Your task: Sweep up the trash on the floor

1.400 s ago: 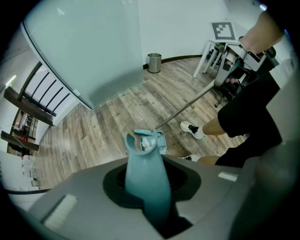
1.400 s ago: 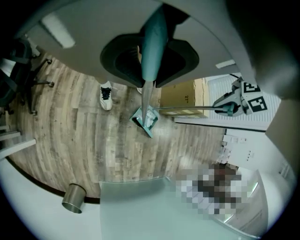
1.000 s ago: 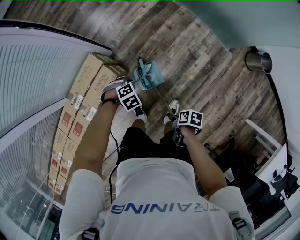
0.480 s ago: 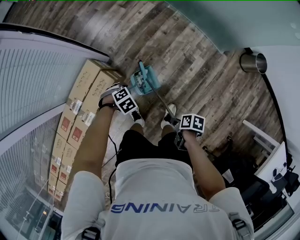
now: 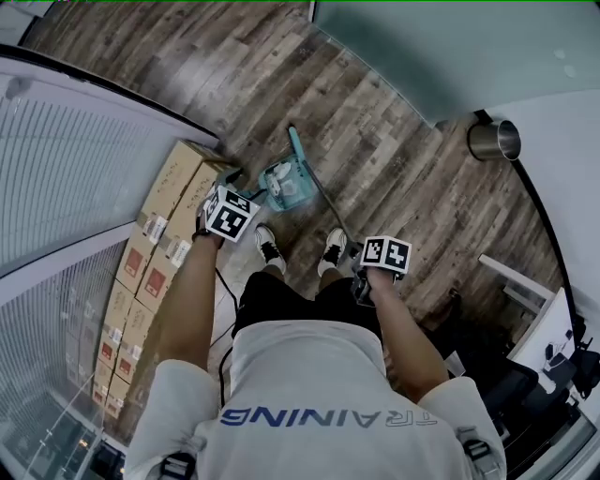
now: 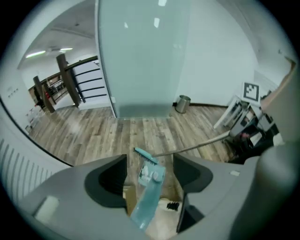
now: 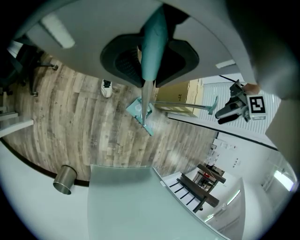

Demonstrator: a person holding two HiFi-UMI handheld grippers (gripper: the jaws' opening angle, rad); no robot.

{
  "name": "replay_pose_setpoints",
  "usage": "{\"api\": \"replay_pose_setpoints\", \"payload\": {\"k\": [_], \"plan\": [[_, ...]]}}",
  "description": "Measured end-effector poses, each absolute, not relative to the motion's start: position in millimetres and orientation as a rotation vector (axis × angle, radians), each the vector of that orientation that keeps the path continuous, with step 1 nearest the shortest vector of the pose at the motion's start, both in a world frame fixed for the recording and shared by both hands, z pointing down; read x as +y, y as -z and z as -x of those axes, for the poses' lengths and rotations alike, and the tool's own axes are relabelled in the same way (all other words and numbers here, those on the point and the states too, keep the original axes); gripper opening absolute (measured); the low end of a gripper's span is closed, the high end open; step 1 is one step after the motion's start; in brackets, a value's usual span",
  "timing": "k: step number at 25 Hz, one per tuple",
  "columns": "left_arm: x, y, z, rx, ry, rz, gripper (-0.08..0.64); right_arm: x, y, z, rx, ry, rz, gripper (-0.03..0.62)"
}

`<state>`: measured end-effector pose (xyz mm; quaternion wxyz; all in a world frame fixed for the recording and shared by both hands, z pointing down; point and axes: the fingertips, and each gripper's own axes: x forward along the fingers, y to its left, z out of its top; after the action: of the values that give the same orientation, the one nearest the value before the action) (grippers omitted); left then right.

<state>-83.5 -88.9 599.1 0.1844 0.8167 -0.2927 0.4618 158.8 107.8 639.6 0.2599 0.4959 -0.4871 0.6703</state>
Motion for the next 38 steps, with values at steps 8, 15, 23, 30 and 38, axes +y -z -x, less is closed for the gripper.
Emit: {"api": "replay_pose_setpoints", "payload": {"k": [8, 15, 23, 30, 38], "plan": [[-98.2, -489.6, 86.2, -1.173, -0.572, -2.223, 0.17, 88.5, -623.1, -178.8, -1.359, -1.654, -1.423, 0.104], [-83.9, -418.3, 114.3, -1.466, -0.244, -2.134, 0.013, 66.0, -607.2, -184.7, -1.41, -1.562, -1.476, 0.104], [-72.1, -383.7, 93.5, -1.507, -0.229, -2.188, 0.002, 21.4, -559.0, -166.5, -1.536, -1.419, -1.464, 0.104], [-75.8, -356.0, 74.2, -1.53, -0.182, -2.25, 0.002, -8.3, -517.9, -159.8, -1.644, -1.301, -1.489, 0.104], [-76.5, -347.5, 65.3, -1.53, -0.156, -2.278, 0.002, -12.3, -515.1, -161.4, -1.688, -1.296, -1.488, 0.103]]}}
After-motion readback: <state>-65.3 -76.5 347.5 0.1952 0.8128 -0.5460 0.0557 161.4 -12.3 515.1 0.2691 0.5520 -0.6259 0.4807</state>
